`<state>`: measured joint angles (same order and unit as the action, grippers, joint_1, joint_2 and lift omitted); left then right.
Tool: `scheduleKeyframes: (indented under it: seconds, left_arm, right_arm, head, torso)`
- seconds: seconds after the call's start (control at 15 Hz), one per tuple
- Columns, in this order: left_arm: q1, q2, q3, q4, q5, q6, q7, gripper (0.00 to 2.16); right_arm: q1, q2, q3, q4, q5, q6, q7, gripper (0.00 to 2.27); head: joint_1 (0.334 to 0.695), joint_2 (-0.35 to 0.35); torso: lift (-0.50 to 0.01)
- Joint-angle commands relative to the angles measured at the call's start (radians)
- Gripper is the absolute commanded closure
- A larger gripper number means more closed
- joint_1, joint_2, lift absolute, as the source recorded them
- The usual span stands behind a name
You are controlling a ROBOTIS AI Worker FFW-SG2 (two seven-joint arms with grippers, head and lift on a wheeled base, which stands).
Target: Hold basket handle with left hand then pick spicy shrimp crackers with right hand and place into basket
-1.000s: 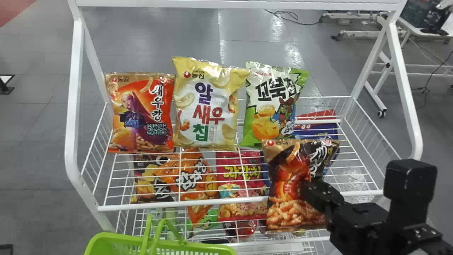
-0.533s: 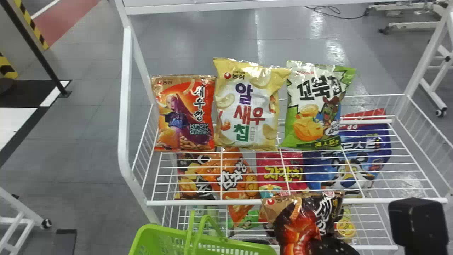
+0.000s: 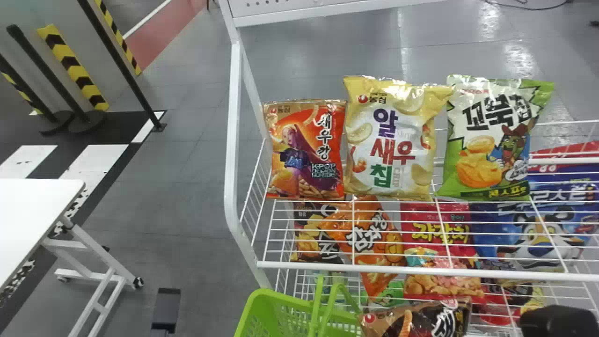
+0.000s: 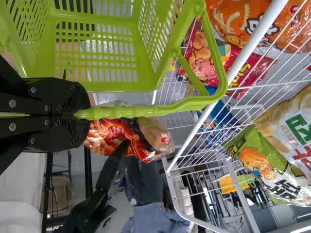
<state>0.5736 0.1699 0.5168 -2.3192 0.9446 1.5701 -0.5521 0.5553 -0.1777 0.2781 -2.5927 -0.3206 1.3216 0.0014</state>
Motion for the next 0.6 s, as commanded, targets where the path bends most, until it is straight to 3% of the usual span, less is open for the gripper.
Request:
scheduleKeyframes:
  seconds: [0.0,0.2,0.53]
  left_arm:
    - [0.000,-0.004,-0.001,-0.006,-0.001,0.001,0.000,1.89]
    - [0.002,-0.006,-0.009,-0.006,-0.001,0.001,0.000,1.89]
    - [0.000,-0.006,-0.015,-0.006,0.000,0.001,0.001,1.89]
  right_arm:
    - [-0.018,0.000,0.059,0.034,0.029,0.006,-0.011,1.65]
    - [-0.068,-0.003,0.150,0.095,0.064,0.015,-0.040,1.65]
    - [-0.123,0.006,0.246,0.163,0.063,0.009,-0.063,1.65]
  head:
    - [0.695,0.302]
    - [0.695,0.350]
    - [0.695,0.350]
  torso:
    - [-0.037]
    - [-0.037]
    - [-0.037]
